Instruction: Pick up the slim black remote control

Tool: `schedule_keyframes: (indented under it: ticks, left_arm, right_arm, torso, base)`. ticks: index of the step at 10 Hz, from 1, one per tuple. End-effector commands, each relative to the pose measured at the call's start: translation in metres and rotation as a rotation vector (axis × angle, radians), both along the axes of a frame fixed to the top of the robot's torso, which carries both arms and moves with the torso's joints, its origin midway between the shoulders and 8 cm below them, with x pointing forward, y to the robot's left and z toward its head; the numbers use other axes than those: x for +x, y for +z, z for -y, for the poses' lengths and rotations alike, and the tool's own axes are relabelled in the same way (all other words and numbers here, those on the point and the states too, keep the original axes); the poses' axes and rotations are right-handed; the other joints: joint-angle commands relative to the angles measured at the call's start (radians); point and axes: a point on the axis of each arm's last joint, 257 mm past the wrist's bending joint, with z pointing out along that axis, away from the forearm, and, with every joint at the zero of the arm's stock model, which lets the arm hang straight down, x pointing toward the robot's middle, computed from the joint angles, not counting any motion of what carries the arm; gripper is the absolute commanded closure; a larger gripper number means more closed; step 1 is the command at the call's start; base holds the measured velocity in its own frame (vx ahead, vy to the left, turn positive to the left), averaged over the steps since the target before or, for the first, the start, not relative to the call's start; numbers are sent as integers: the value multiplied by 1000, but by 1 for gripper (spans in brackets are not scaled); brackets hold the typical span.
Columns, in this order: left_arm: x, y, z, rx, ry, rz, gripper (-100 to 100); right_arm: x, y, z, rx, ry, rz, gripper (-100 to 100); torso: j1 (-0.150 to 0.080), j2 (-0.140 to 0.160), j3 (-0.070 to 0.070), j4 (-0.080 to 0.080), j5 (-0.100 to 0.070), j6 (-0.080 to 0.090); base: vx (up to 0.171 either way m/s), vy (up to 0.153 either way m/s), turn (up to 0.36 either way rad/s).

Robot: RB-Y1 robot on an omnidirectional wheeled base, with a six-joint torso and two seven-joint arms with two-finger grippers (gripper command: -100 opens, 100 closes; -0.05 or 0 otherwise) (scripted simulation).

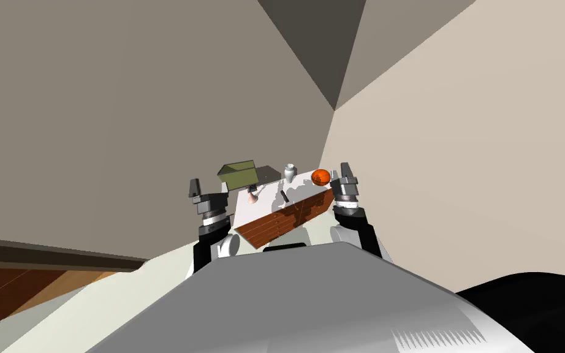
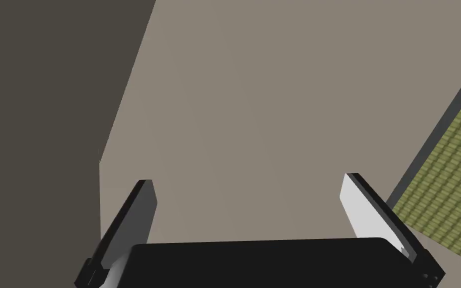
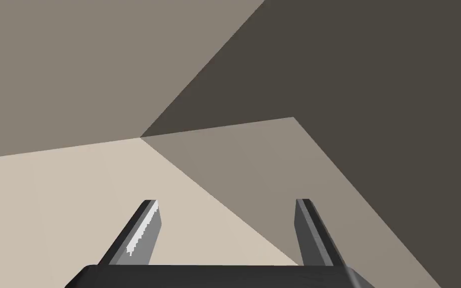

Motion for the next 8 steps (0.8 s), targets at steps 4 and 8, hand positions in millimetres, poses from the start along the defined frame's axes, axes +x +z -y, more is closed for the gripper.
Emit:
schedule_keyframes:
  ticks: [4,8]
  left_arm:
    - [0,0,0,0,0,0,0]
    - [0,0,0,0,0,0,0]
  right_arm:
    - [1,-44,-9,-176,-14,-124,-100]
    - [-3,-91,-15,-328,-19,-239,-100]
  torso:
    - [1,0,0,0,0,0]
    - [0,-1,0,0,0,0]
  base:
    - [5,18,327]
    - [13,12,391]
